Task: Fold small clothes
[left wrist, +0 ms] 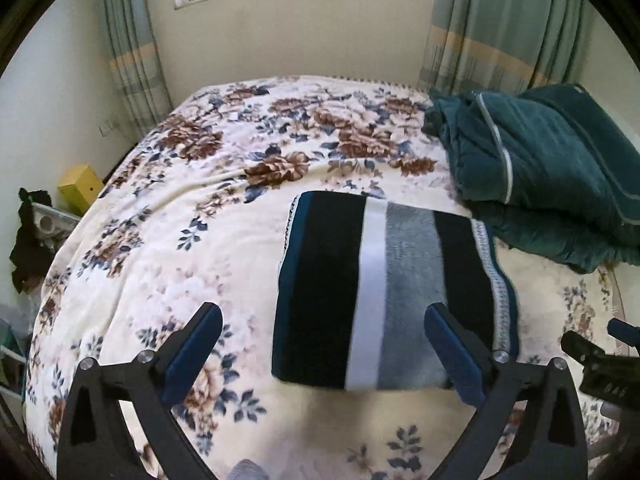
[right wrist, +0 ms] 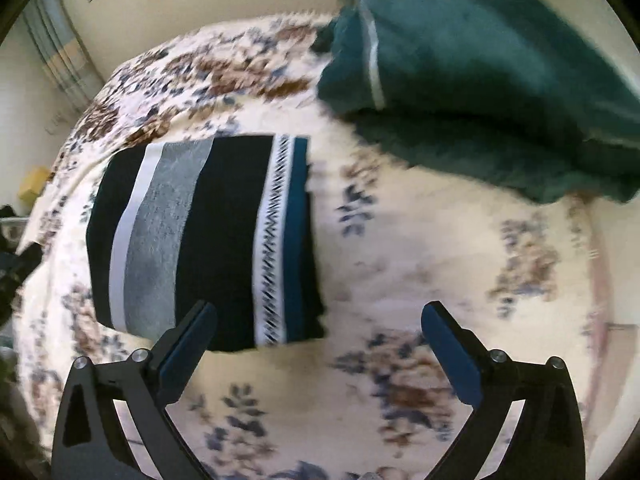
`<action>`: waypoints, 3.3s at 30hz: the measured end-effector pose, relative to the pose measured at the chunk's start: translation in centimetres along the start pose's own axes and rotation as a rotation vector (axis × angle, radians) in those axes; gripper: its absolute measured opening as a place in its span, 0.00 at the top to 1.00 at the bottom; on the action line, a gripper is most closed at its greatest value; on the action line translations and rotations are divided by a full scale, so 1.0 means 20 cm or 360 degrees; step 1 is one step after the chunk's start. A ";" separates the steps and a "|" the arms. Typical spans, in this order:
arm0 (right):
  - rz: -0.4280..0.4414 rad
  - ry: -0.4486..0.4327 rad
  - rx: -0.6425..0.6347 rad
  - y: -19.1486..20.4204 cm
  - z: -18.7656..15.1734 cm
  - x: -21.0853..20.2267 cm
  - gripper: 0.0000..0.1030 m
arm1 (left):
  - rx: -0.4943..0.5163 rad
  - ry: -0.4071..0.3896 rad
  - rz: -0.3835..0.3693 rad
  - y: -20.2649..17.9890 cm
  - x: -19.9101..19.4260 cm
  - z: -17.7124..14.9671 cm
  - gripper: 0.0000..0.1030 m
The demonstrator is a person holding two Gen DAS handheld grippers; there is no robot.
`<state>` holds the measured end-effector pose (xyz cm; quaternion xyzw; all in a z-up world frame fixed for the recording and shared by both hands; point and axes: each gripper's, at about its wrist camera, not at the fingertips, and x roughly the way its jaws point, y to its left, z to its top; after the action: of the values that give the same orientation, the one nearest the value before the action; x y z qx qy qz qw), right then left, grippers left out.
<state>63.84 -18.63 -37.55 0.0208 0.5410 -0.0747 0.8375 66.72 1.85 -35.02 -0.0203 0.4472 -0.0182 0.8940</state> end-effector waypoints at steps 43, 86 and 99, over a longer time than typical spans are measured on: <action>-0.0017 -0.0892 -0.0012 -0.34 -1.41 -3.13 0.00 | 0.0057 -0.0612 -0.0006 -0.14 -2.52 -0.67 0.00; 0.0081 -0.0876 -0.0106 -0.38 -1.38 -3.26 0.00 | -0.0004 -0.0582 0.0068 -0.16 -2.64 -0.72 0.00; 0.0095 -0.0877 -0.0113 -0.35 -1.32 -3.26 0.00 | 0.0009 -0.0597 0.0057 -0.16 -2.65 -0.66 0.00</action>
<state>12.76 -15.74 11.11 -0.0138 0.2941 -0.0337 0.9551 24.36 1.04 -0.49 -0.0128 0.2728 0.0006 0.9620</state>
